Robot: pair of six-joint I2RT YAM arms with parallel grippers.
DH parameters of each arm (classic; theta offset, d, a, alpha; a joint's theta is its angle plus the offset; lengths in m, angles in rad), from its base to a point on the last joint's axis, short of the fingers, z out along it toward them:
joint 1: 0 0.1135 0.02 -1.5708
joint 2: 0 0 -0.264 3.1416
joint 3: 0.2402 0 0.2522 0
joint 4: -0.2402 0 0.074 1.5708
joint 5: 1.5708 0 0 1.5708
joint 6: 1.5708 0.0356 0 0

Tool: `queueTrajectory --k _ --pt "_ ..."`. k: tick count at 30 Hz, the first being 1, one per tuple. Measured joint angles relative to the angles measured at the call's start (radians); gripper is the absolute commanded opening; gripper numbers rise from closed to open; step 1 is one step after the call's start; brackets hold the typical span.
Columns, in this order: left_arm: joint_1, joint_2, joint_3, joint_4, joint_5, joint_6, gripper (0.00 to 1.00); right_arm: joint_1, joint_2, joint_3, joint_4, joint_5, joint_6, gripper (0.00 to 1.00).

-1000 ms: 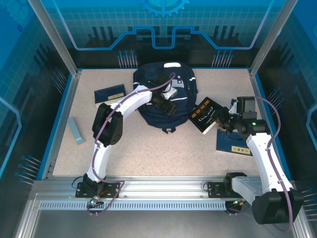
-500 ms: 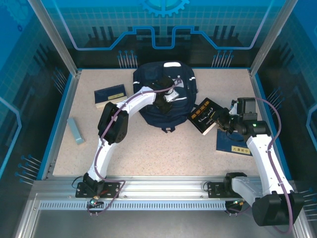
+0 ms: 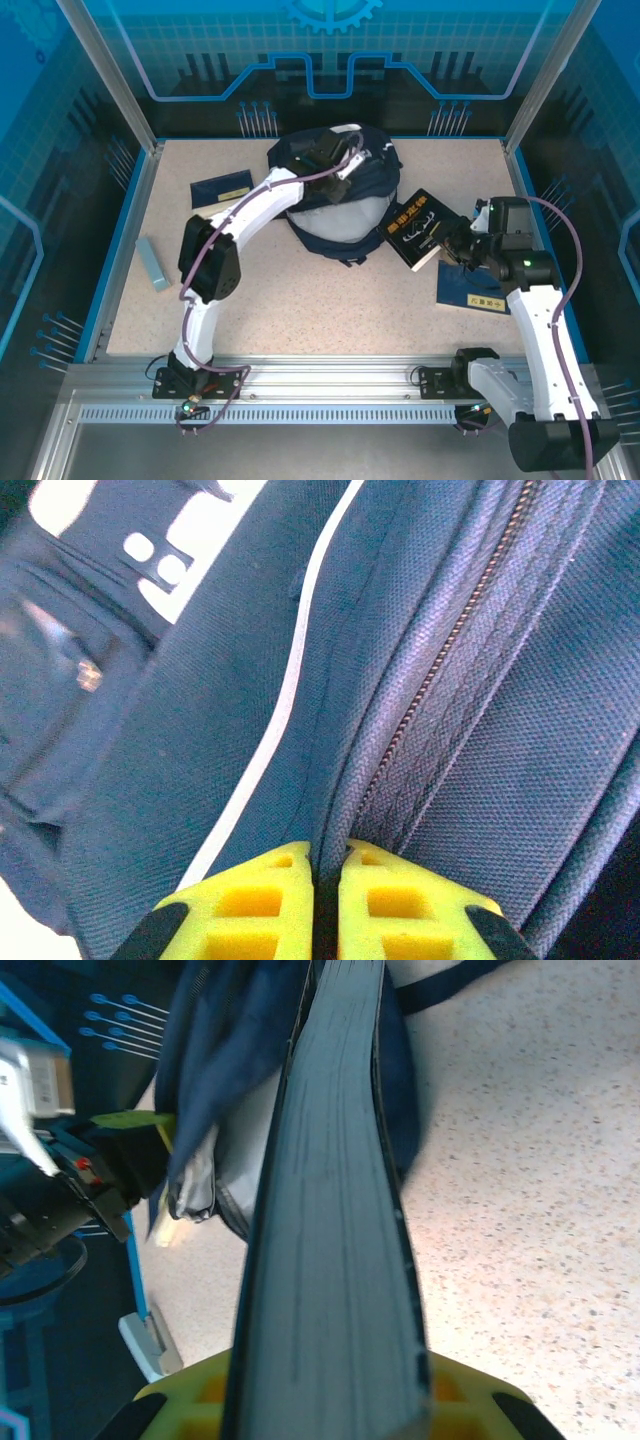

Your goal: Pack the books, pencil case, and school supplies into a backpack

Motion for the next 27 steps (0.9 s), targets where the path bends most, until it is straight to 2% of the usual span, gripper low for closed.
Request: queueTrajectory --k 5,11,17,27 --pt "-0.003 -0.092 0.0 0.055 -0.035 -0.073 0.06 0.0 -0.01 -0.006 0.063 -0.085 0.054 0.16" --pt "-0.022 -0.119 -0.001 0.054 -0.037 -0.142 0.05 0.019 0.016 -0.064 0.21 -0.129 0.143 0.16" --pt "-0.051 -0.143 -0.013 0.042 -0.022 -0.187 0.04 0.117 0.132 -0.116 0.404 -0.108 0.24 0.15" --pt "-0.066 -0.228 -0.062 0.036 0.026 -0.266 0.01 0.279 0.332 -0.12 0.687 0.005 0.322 0.15"
